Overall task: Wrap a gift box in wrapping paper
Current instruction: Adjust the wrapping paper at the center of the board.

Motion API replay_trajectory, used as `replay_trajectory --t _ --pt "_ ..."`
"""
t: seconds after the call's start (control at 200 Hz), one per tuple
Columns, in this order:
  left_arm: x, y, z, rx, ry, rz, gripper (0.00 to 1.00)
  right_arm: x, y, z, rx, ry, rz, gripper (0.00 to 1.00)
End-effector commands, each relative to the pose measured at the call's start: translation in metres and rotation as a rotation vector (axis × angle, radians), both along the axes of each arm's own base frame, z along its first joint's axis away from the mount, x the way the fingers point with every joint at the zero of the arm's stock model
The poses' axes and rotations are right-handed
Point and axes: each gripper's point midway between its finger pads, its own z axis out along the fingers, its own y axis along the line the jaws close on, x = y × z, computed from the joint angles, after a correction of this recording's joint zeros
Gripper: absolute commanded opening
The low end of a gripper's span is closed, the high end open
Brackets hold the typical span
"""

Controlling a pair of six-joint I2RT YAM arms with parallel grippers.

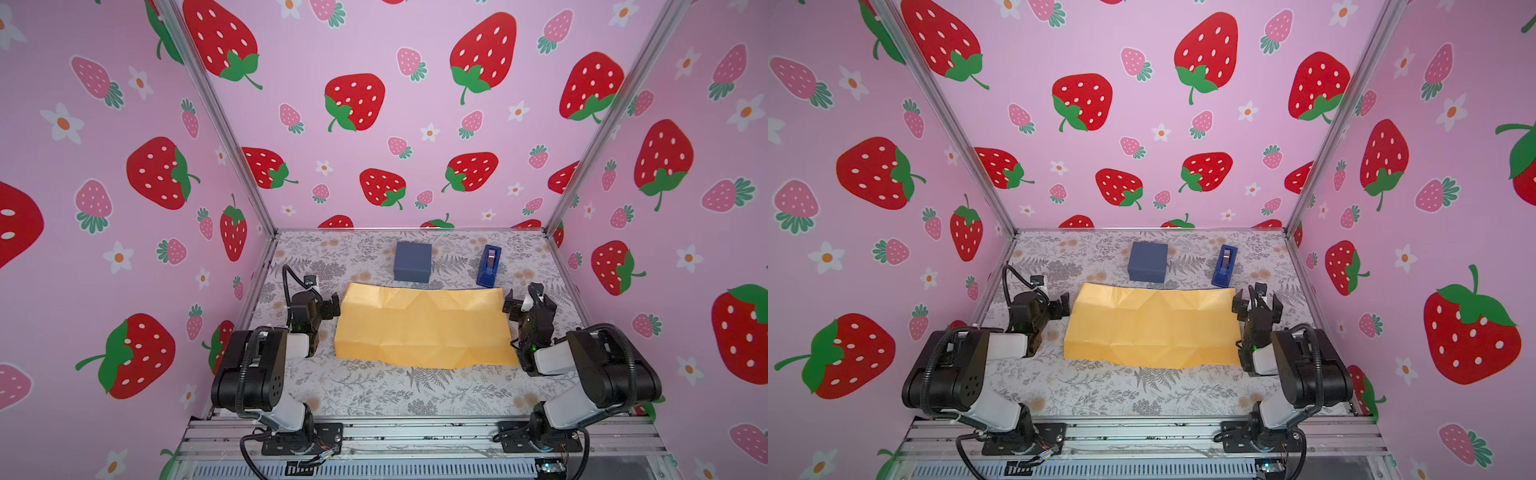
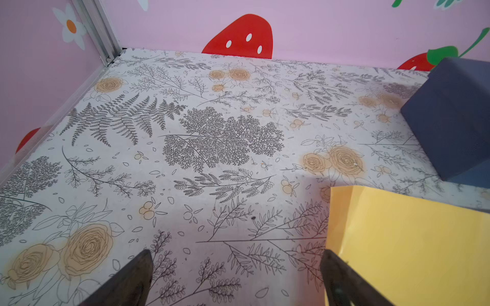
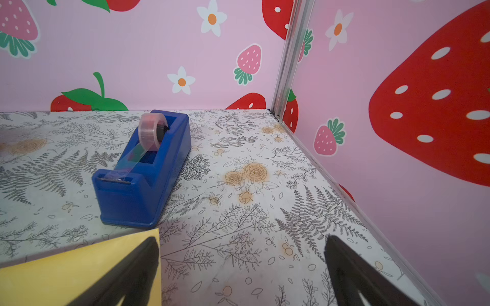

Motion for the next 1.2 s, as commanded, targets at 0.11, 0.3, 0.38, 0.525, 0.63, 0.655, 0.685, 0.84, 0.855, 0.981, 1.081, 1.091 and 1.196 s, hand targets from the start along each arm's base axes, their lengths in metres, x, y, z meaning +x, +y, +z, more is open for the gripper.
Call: replay_trajectory --t 0.11,0.3,0.38,0.525,0.63,0.655,0.685,0.84,0.855,0.981,1.081,1.091,1.196 --pt "0.006 -0.002 0.013 -0.002 -0.032 -0.007 0.99 0.004 -0.001 0.007 -0.001 -0.026 0.001 1.00" --pt "0.006 -0.002 0.013 -0.002 -0.031 -0.009 0.99 0.004 -0.001 0.007 0.000 -0.026 0.001 1.00" --pt "0.006 -0.001 0.013 -0.002 -0.031 -0.007 0.99 0.004 -0.001 0.007 -0.001 -0.028 0.000 1.00" --pt "0.006 -0.002 0.013 -0.002 -0.032 -0.007 0.99 0.004 -0.001 0.007 -0.001 -0.027 0.000 1.00" --pt "0.006 -0.001 0.013 -0.003 -0.031 -0.005 0.99 0.004 0.000 0.007 -0.002 -0.027 0.003 1.00" --pt "0.006 -0.001 0.013 -0.004 -0.031 -0.005 0.99 0.004 -0.001 0.007 -0.001 -0.026 0.000 1.00" --pt "0.006 -0.001 0.013 -0.004 -0.030 -0.005 0.99 0.004 -0.001 0.007 -0.002 -0.026 0.000 1.00" --pt "0.006 -0.001 0.013 -0.005 -0.032 -0.006 0.99 0.004 -0.001 0.007 -0.002 -0.027 0.000 1.00" --pt "0.006 -0.001 0.013 -0.004 -0.032 -0.006 0.99 0.003 -0.001 0.007 -0.001 -0.027 0.001 1.00" --pt "0.006 -0.001 0.014 -0.003 -0.033 -0.003 0.99 0.003 -0.001 0.008 -0.003 -0.031 0.001 1.00" --pt "0.008 0.003 0.023 -0.002 -0.003 0.018 0.99 0.002 0.000 0.013 -0.004 -0.043 -0.001 1.00" --pt "0.008 0.003 0.024 -0.001 -0.001 0.021 0.99 0.002 0.000 0.013 -0.006 -0.041 0.001 1.00" --pt "0.009 0.014 0.042 0.012 0.019 0.091 0.99 0.005 0.005 0.023 -0.028 -0.008 -0.001 1.00"
